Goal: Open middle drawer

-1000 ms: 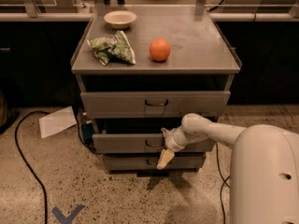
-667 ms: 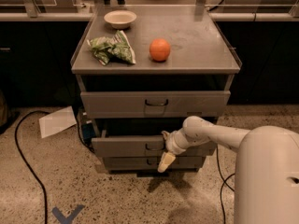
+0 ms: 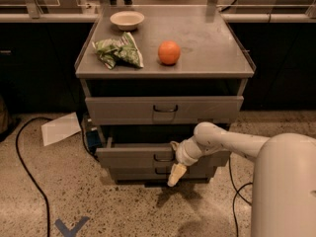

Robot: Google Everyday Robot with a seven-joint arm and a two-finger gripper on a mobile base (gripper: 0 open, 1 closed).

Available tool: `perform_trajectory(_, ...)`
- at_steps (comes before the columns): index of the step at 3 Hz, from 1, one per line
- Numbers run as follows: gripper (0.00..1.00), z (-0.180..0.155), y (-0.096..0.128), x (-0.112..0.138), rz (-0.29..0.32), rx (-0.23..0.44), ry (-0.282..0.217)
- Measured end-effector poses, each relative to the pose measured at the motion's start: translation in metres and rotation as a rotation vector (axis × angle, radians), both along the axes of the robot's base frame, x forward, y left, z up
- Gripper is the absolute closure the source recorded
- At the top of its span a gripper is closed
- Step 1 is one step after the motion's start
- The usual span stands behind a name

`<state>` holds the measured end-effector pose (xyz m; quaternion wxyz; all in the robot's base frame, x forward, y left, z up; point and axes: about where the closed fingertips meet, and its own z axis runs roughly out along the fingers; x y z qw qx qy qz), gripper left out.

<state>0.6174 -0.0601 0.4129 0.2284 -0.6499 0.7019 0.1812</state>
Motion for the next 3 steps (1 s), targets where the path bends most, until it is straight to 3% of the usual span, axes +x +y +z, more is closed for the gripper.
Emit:
perform_trajectory(2, 0.0, 0.037, -0.013, -0.089, -0.054, 0.001, 0.114)
perform_trajectory(3, 0.0, 0.037, -0.013, -0.088, -0.054, 0.001, 0.114)
